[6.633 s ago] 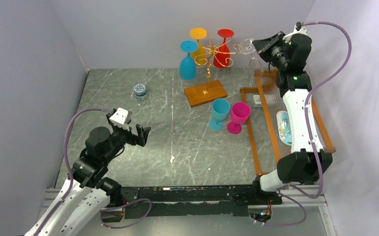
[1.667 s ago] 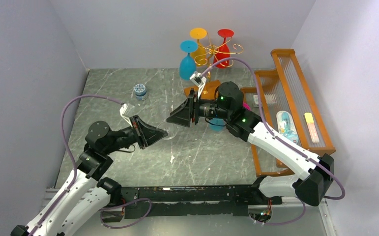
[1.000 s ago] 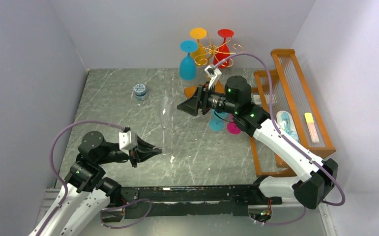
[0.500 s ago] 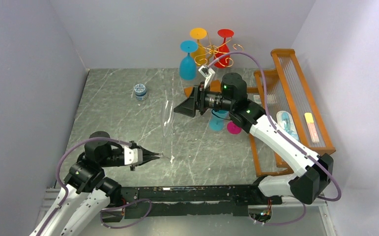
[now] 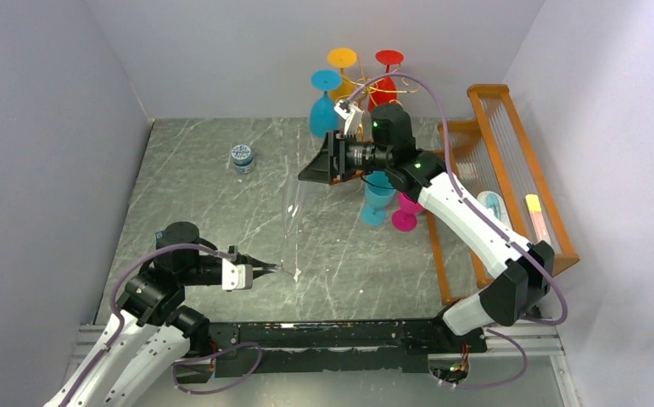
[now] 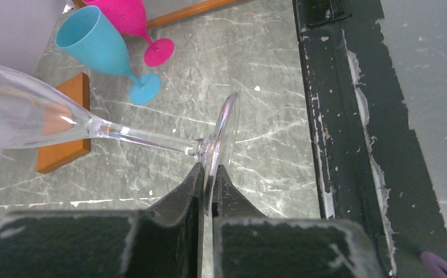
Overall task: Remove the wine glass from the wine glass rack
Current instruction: Place the wine glass at the center of the board.
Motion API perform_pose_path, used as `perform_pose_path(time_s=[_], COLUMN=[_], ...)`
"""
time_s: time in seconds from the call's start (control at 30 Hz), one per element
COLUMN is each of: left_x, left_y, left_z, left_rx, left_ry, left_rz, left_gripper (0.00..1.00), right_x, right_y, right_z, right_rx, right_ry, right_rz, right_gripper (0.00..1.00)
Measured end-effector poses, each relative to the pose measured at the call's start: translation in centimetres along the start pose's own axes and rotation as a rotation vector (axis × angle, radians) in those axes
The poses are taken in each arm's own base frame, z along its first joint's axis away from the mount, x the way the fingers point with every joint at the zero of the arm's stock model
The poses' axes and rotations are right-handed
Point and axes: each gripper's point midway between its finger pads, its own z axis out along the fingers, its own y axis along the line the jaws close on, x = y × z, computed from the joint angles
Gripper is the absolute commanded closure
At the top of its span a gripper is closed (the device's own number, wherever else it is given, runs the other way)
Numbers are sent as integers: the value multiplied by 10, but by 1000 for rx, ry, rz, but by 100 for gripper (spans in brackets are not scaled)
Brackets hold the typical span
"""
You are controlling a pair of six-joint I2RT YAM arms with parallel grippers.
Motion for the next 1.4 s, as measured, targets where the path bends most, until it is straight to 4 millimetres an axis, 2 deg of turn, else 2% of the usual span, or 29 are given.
perform_pose_path(time_s=[0.17,0.27,0.47,0.77,0.97,1.4], left_x=[7,12,19,13,14,12], left_y=[-3,-6,-11,-11,-15,-15], left_z=[0,0,-1,-5,-6,-7], left_rx=[24,40,70,79,96,107], left_ry=[21,37,65,67,78,79], left_rz=[47,57,67,99,95,124], left_gripper=[95,95,95,95,95,95], right_x=[11,10,11,22,27,29], right_y=[2,9,21,10,4,-2], right_z=[4,4,1,2,6,8], right_rx=[-35,-73,-119,-77,-73,-50], right_ry=[74,106,156,208,231,254], right_rz=[16,4,-34,-33,-24,-30], right_gripper=[45,50,51,49,51,47])
